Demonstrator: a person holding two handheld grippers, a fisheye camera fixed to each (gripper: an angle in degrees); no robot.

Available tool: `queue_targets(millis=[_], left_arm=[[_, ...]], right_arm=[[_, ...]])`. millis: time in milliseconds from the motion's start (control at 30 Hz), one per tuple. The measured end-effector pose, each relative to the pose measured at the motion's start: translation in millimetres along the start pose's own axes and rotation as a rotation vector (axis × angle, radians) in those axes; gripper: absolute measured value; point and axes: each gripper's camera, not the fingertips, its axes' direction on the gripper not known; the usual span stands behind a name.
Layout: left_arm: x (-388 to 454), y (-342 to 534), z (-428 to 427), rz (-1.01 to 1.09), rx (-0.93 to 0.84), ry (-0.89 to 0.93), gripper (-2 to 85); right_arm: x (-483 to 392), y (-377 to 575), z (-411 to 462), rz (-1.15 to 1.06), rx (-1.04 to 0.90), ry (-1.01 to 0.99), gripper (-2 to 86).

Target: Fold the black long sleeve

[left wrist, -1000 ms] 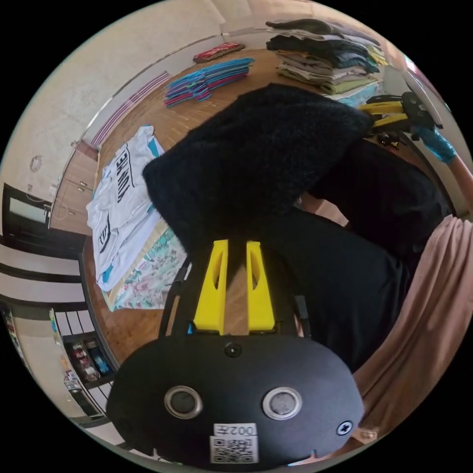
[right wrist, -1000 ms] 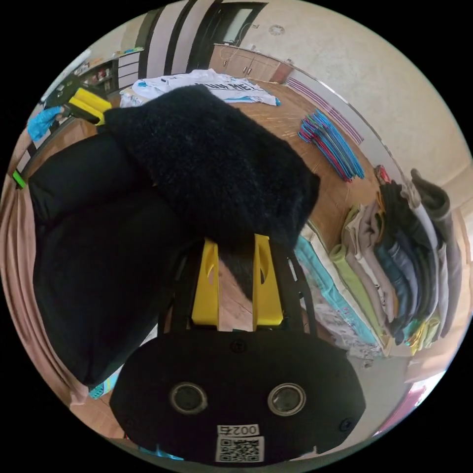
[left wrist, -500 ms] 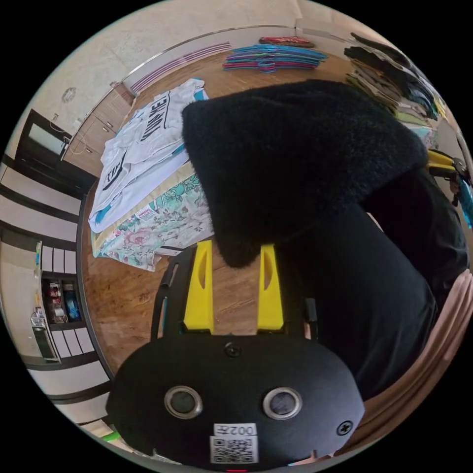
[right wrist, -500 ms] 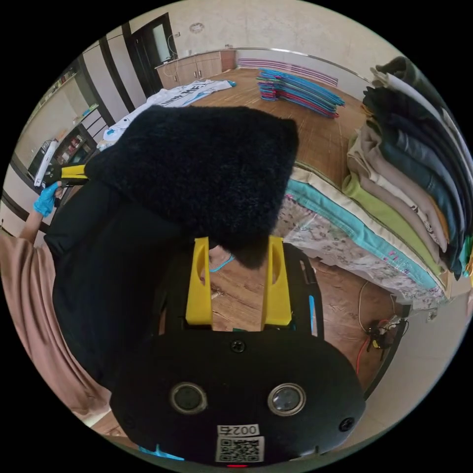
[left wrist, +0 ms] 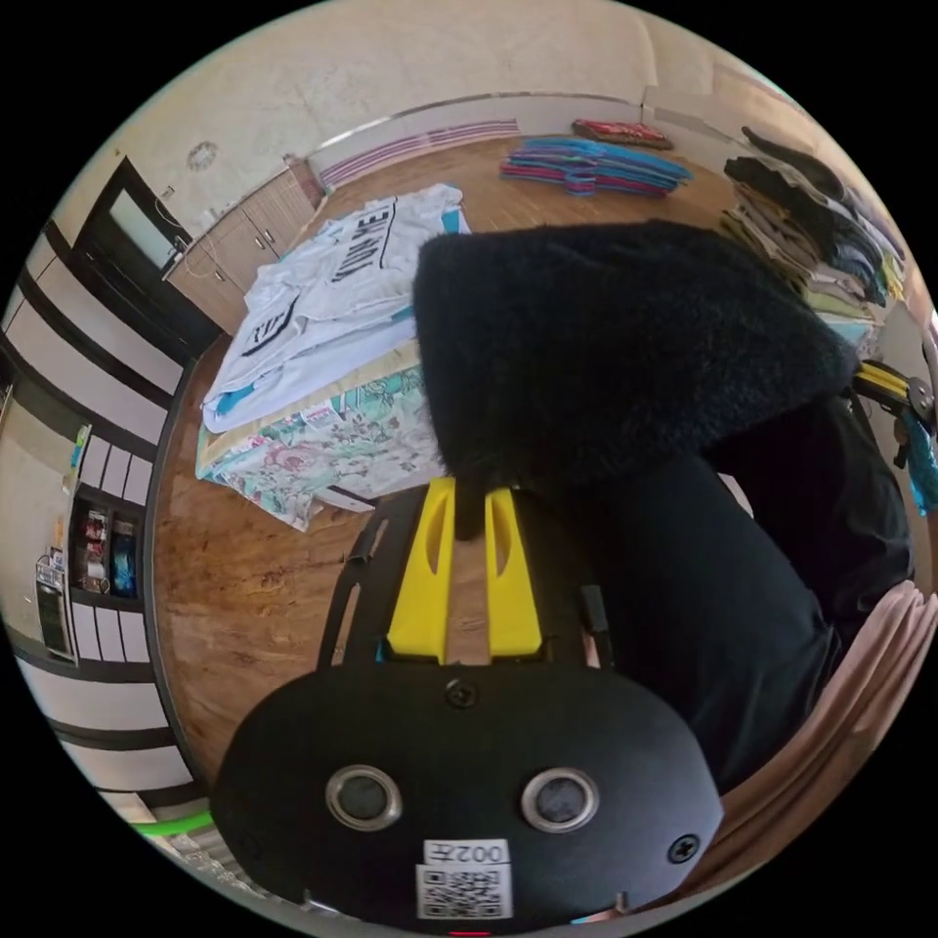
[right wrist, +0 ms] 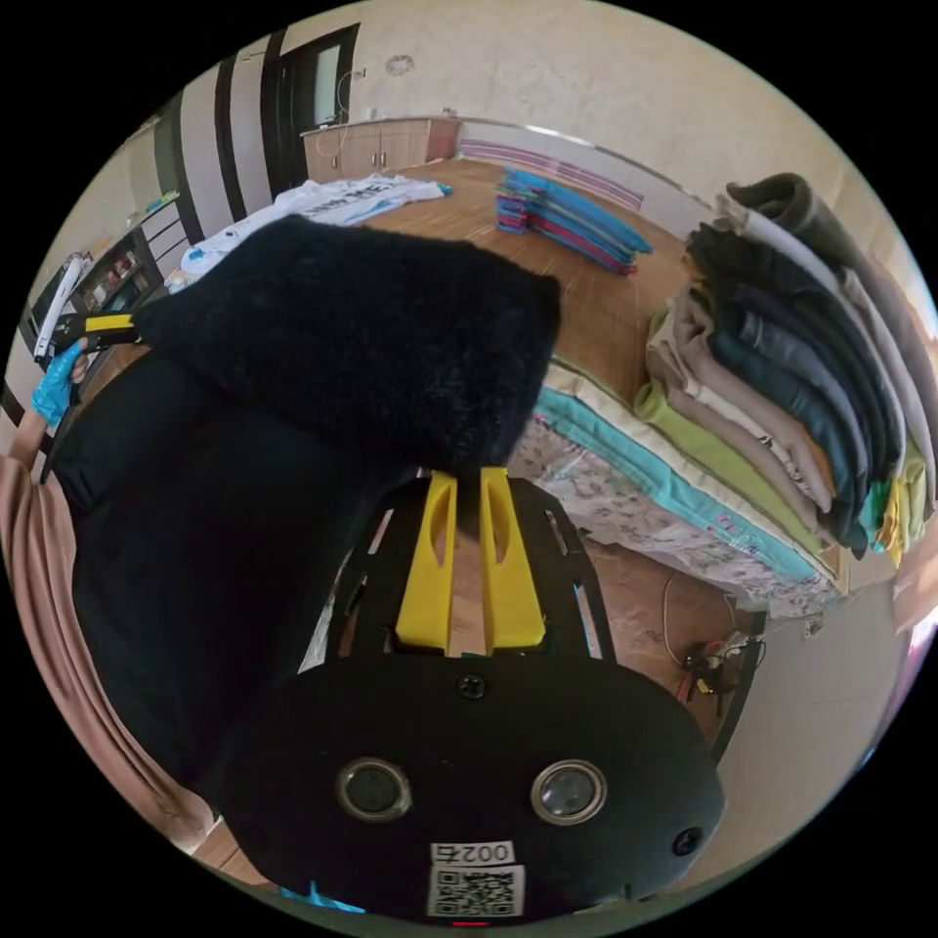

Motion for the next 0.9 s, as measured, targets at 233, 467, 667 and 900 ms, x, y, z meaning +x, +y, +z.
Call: queue_targets(millis=[233, 467, 667, 900], left_arm=[[-2.4, -13.4, -22.4, 0.014, -0.044, -0.003, 3.4], [12.8, -26.4, -56.8, 0.071, 0.017, 0.032, 3.3], [32.5, -40.9, -65.7, 0.154, 0.073, 0.087, 4.3], [40.7, -51.3, -69.8, 0.2, 0.095, 0.104, 4.9]], right_arm=[[3.2, -6.1, -12.8, 0.0, -0.052, -0.016, 7.6], [3.5, -5.3, -53.2, 0.01, 0.028, -0.023, 9.1], [-36.2, -20.7, -84.2, -0.115, 0.217, -0.17, 11.1], [-117.4, -54.2, -73.6, -0.39, 0.255, -0.315, 14.9]])
